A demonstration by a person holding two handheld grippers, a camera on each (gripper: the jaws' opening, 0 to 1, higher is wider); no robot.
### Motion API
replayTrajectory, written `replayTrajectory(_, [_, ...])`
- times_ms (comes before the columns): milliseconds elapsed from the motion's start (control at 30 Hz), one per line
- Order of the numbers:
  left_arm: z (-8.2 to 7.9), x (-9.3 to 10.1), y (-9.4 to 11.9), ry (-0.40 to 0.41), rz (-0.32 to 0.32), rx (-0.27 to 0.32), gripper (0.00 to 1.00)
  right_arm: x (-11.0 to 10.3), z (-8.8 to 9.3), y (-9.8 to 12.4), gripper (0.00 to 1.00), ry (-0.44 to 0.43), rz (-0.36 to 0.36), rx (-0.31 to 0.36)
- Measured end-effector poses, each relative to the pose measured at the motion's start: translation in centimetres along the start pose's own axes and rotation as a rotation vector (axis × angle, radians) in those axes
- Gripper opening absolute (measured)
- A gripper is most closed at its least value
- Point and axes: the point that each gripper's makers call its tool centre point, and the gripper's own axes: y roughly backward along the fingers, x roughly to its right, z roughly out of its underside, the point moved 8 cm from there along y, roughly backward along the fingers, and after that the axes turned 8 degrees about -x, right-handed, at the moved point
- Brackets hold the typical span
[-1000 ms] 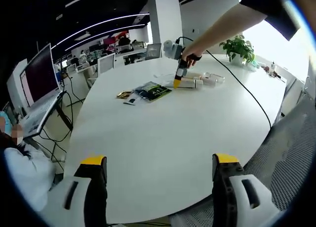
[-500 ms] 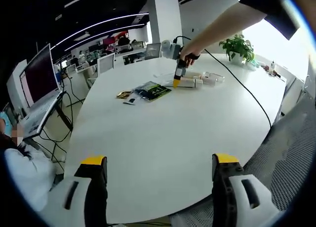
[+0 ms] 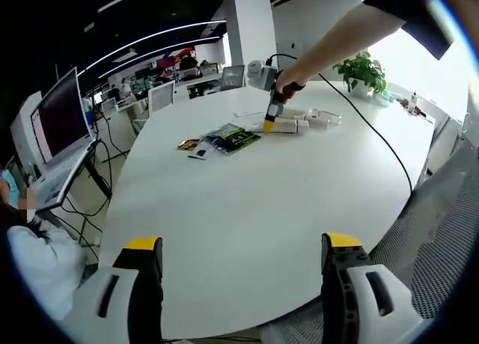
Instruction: Arrange the skincare products in the storage area until every visible bottle or jar stands upright without overlapping.
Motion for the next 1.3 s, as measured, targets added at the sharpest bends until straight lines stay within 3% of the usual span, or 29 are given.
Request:
replayTrajectory(300, [0.0,0.1,0.0,-0.007,0.003,0.004,0.81,-0.4,0.1,0.9,0.25,0.023,0.027,0.033])
replayTrajectory(1300, [-0.2,0.2,0.1,-0.039,0.005,0.021,0.80,-1.2,2.9,5.3,0.24,-0.086,0.051,0.242])
